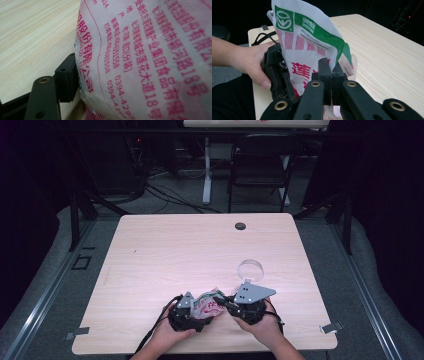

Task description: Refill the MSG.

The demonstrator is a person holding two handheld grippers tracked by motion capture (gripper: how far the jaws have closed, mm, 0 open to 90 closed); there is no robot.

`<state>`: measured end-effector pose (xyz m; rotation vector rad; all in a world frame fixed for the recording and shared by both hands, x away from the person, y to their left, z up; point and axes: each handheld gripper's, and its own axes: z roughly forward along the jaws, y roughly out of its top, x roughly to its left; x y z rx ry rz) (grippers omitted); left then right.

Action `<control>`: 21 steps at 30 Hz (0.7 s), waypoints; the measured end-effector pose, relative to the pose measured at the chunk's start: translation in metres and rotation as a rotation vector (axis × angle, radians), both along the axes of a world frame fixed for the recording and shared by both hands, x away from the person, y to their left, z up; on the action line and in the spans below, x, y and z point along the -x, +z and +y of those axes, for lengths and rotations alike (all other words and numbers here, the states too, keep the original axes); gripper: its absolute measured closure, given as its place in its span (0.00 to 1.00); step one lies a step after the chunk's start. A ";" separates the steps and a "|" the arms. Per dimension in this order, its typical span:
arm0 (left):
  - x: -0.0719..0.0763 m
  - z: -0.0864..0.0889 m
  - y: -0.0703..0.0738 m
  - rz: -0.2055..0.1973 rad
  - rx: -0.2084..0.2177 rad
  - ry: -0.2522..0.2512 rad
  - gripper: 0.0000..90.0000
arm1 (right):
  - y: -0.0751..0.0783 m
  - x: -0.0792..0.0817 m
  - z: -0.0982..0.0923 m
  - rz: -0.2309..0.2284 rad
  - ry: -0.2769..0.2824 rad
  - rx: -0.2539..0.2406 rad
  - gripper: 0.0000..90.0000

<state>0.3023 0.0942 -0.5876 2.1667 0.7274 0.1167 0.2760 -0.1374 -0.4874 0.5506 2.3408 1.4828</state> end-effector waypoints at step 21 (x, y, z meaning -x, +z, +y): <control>0.001 0.002 0.000 -0.011 0.011 0.021 0.53 | 0.000 -0.001 -0.001 0.003 0.001 -0.007 1.00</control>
